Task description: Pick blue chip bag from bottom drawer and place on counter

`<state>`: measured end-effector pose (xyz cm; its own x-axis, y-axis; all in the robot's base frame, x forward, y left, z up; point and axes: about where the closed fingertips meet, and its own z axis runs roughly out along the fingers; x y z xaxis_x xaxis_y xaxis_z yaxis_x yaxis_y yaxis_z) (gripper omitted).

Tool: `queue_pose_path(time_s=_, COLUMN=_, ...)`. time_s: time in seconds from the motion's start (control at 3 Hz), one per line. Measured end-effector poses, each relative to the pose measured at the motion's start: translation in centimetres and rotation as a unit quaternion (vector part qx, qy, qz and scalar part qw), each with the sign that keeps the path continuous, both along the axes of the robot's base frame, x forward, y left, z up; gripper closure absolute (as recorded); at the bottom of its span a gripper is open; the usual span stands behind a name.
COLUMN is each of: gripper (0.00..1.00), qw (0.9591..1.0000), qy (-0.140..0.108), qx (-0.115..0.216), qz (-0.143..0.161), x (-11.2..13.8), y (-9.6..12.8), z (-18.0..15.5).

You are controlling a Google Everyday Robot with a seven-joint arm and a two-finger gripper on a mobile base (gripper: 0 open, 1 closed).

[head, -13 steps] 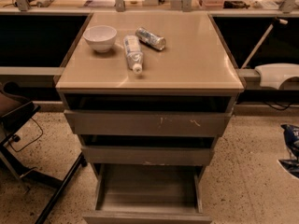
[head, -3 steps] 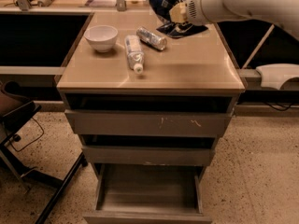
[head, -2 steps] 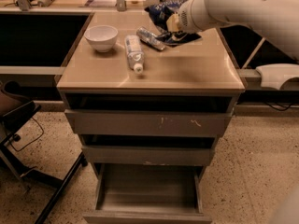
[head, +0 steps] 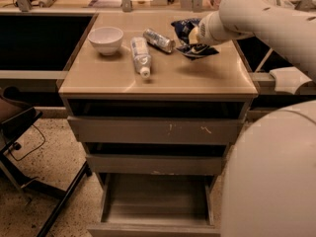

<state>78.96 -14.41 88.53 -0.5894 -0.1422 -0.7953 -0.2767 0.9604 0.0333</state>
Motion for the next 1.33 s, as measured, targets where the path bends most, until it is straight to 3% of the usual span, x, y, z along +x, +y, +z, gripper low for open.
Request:
queue_pose_path(time_s=0.33, gripper=1.00, qw=0.9968, qy=0.015, qx=0.052, qz=-0.059, x=0.6, y=-3.3, z=-2.0)
queue_pose_path(time_s=0.67, gripper=1.00, qw=0.9908, qy=0.008, qx=0.088, qz=-0.102, x=0.6, y=-5.5, z=-3.0)
queue_pose_path(time_s=1.33, gripper=0.58, qw=0.9905, qy=0.005, qx=0.091, qz=-0.104, x=0.7, y=-5.5, z=-2.9)
